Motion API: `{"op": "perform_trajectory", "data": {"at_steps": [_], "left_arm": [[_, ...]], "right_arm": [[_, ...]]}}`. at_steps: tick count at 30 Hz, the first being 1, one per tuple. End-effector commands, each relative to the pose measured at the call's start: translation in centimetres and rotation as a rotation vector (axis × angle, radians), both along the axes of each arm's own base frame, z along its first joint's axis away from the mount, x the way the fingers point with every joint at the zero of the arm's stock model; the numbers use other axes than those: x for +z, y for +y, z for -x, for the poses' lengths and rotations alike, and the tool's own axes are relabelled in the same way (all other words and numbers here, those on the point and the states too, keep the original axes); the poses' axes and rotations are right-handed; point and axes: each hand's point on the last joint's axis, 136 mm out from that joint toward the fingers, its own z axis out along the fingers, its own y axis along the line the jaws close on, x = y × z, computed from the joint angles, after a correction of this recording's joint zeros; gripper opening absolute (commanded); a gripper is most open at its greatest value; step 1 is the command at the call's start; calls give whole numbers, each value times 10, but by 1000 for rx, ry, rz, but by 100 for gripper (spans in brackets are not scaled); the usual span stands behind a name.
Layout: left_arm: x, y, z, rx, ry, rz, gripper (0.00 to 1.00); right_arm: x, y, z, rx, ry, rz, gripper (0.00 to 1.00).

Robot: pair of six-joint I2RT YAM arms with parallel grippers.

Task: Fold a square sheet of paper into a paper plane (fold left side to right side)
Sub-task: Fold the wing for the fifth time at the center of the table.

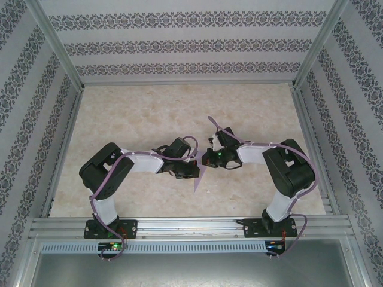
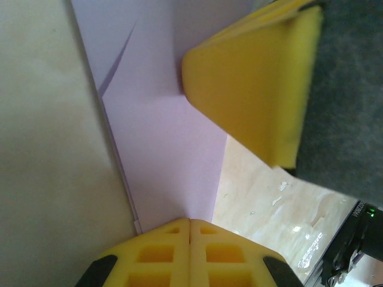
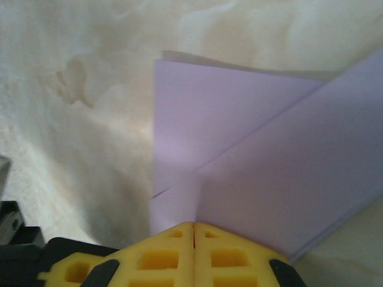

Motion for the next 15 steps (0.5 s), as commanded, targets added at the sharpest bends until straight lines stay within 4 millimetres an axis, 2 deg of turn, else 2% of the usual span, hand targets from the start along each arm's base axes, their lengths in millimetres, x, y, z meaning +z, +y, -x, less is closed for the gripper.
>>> {"op": "perform_trajectory", "data": {"at_steps": [1,9,15], "left_arm": [[-38,37,20,32,75,-194,0],[-45,42,26,39,95,-203,0],[-49,45,29,45,104,-208,0]], "right_arm": [[-6,-13,-17,-29,-22,40,0],[-20,-46,-41,-92,-14,69,0],[-17,-61,-60,-129,-22,50,0]]}}
